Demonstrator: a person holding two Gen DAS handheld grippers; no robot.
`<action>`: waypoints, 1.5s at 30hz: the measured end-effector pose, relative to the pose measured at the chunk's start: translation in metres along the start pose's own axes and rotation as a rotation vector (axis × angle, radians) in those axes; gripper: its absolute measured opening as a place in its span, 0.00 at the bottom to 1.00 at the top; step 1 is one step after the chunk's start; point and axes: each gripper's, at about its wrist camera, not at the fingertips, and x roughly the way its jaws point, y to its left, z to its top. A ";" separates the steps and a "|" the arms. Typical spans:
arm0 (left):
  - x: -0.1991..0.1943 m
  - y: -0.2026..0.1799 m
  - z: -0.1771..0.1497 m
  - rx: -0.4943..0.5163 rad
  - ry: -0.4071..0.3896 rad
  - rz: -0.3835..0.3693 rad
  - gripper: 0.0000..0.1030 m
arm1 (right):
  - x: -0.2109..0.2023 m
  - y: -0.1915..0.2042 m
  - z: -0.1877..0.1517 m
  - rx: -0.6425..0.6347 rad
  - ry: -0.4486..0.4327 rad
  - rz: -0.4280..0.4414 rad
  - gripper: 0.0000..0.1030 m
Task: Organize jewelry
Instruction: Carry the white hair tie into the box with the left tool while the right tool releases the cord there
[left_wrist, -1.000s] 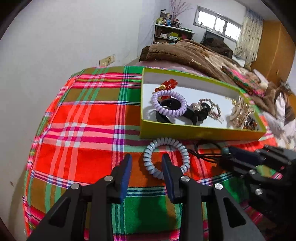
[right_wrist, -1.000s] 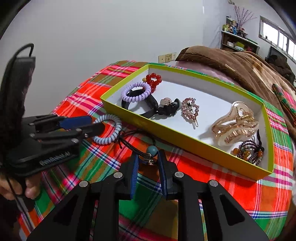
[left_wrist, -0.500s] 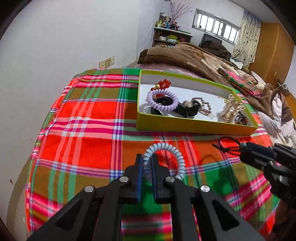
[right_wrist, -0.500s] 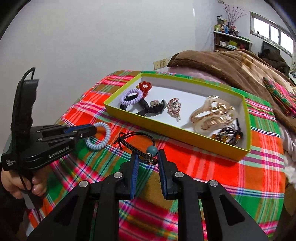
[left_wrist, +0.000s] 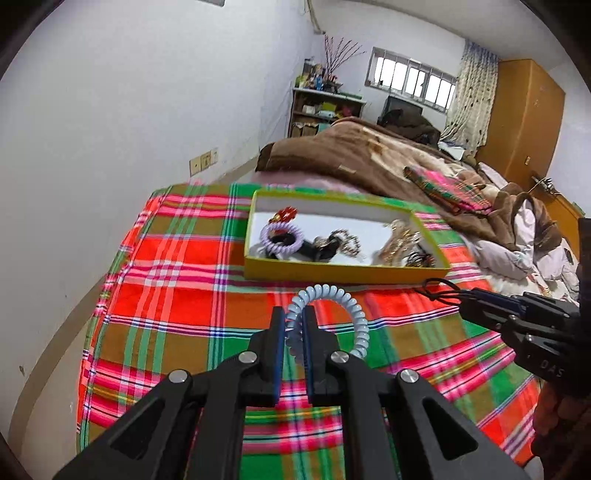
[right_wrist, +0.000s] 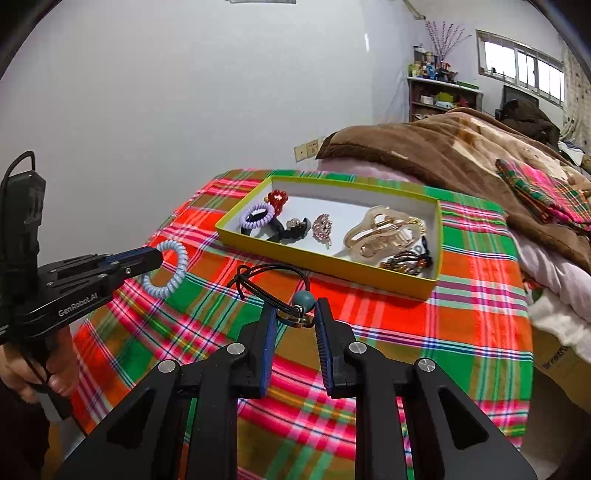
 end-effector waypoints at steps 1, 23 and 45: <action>-0.003 -0.002 0.001 0.002 -0.006 -0.004 0.09 | -0.003 0.000 0.000 0.000 -0.004 -0.003 0.21; -0.003 -0.021 0.026 0.007 -0.037 -0.032 0.09 | -0.020 -0.014 0.023 -0.034 -0.054 -0.038 0.21; 0.079 -0.008 0.086 0.020 -0.008 -0.031 0.09 | 0.069 -0.040 0.090 -0.048 0.014 -0.086 0.21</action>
